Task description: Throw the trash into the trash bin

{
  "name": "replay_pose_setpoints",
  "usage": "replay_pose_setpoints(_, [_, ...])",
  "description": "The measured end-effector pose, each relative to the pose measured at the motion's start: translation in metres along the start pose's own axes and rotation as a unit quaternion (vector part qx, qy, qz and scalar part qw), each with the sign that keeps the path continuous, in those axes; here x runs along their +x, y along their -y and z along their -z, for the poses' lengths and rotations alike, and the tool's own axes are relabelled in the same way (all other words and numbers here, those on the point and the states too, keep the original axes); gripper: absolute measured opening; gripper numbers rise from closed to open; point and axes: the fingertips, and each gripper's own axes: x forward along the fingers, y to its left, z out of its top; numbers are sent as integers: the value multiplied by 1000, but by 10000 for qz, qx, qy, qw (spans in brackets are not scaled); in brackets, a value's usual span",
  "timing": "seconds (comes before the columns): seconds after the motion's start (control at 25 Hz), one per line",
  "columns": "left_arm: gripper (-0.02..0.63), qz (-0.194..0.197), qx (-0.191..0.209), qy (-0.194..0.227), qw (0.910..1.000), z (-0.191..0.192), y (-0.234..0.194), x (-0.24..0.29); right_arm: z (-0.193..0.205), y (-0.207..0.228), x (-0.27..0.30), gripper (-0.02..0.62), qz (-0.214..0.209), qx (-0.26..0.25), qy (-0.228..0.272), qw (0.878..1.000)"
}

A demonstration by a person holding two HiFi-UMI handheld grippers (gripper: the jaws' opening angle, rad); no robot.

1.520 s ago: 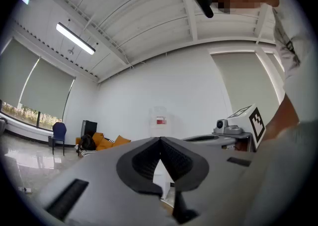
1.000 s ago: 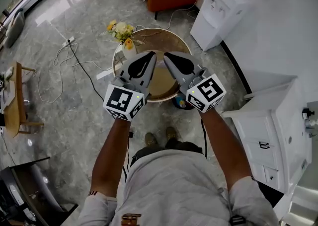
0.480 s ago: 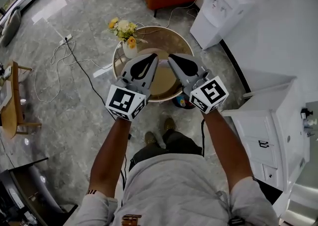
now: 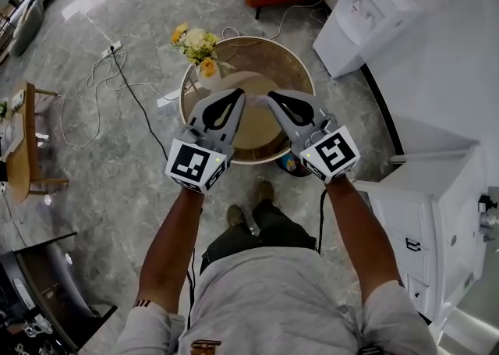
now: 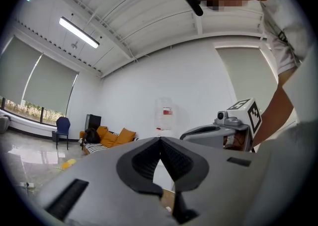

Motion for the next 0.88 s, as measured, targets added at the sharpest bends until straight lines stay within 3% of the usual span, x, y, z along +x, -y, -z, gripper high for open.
replay_pose_setpoints(0.6, [0, -657, -179, -439, 9967, 59, -23, 30, 56, 43, 18, 0, -690, -79, -221, 9973])
replay_pose_setpoints(0.88, [0, -654, -228, -541, 9961, 93, -36, 41, 93, 50, 29, 2, -741, 33, -398, 9964])
